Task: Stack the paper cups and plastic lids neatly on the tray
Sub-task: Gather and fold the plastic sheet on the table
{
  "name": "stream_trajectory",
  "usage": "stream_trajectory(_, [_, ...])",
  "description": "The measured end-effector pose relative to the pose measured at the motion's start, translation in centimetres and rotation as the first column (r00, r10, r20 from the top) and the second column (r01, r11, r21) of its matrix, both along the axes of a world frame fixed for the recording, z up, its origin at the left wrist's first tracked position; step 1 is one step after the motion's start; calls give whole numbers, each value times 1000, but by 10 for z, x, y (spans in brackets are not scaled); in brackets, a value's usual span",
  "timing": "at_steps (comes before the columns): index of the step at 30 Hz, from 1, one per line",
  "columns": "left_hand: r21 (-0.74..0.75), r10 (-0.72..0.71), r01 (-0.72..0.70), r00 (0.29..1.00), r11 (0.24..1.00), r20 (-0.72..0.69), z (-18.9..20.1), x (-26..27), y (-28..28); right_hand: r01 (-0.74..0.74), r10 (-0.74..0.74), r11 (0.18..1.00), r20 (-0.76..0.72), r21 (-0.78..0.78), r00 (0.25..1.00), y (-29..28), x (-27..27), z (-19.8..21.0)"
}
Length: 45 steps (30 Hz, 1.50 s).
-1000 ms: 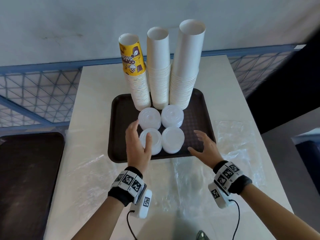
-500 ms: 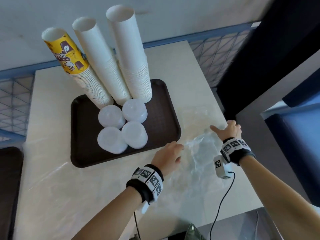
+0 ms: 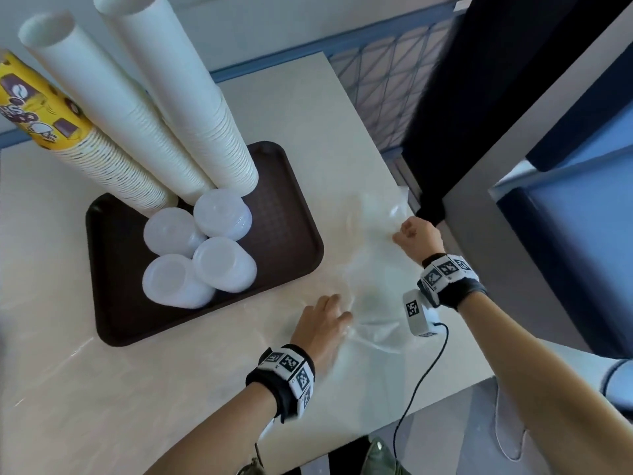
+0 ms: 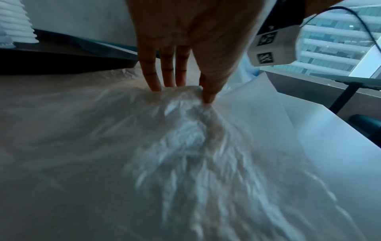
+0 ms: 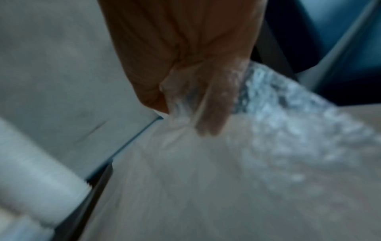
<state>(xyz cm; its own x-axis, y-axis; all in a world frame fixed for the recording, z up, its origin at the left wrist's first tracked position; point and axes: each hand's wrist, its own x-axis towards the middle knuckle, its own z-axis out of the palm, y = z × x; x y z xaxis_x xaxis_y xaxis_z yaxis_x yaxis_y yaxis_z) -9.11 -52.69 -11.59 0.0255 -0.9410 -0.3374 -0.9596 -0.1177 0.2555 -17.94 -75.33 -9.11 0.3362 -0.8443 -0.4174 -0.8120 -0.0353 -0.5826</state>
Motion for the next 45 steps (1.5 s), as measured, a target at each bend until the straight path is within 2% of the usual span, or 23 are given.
stream_trajectory(2, [-13,35,-35,999,999,-4,1,-1,-1,73,-75,997,179,18,981,2,-21,7])
stream_trajectory(3, [-13,63,-63,998,998,-28,4,0,-2,151,-165,986,301,70,939,4,-34,11])
stream_trajectory(5, [-24,150,-155,980,988,-129,6,2,-3,325,-388,921,470,213,793,14,-65,20])
stream_trajectory(6, [-42,195,-208,959,977,-205,7,5,-3,396,-462,887,491,239,739,20,-82,25])
stream_trajectory(9, [-82,331,-418,811,905,-483,11,16,2,530,-575,813,480,242,663,42,-132,33])
stream_trajectory(11, [-52,398,-524,704,850,-588,10,23,7,587,-622,774,453,236,638,63,-159,36])
stream_trajectory(13, [13,449,-588,603,809,-659,13,27,13,614,-638,760,420,213,645,88,-178,37])
stream_trajectory(14, [51,470,-611,551,790,-690,16,29,15,622,-654,746,430,236,622,100,-184,38])
stream_trajectory(17, [119,488,-666,401,736,-775,28,34,19,575,-711,697,511,428,482,136,-185,33])
stream_trajectory(18, [129,483,-676,366,725,-796,32,34,22,534,-716,696,521,480,465,150,-179,33])
stream_trajectory(19, [137,480,-681,346,720,-806,37,34,24,494,-709,705,515,509,481,164,-169,35])
stream_trajectory(20, [134,479,-679,351,722,-805,40,32,26,438,-690,723,512,535,512,176,-158,34])
stream_trajectory(22, [97,474,-653,432,751,-767,44,24,29,354,-650,742,480,569,589,196,-131,34])
stream_trajectory(24, [49,438,-608,511,792,-740,44,15,31,281,-620,743,466,608,631,210,-103,30])
stream_trajectory(29, [-115,292,-437,752,892,-591,37,-8,38,124,-612,665,443,736,655,226,-57,24])
stream_trajectory(31, [-137,259,-383,806,913,-532,39,-20,42,2,-586,650,500,760,638,229,-53,27])
stream_trajectory(34, [-111,236,-324,848,940,-474,42,-38,42,-97,-564,649,563,755,604,232,-56,25])
stream_trajectory(36, [-25,239,-280,858,960,-456,45,-47,44,-3,-574,697,560,717,597,230,-61,18])
stream_trajectory(38, [-25,202,-245,848,969,-491,45,-49,48,158,-616,718,514,677,597,227,-67,10])
stream_trajectory(40, [-107,156,-253,822,961,-548,40,-44,55,236,-706,660,482,714,519,220,-76,7])
stream_trajectory(42, [-127,212,-336,801,933,-560,31,-31,64,222,-747,611,460,760,479,211,-90,4])
stream_trajectory(45, [-156,307,-412,840,898,-448,23,-8,83,201,-784,559,434,805,443,198,-114,-4])
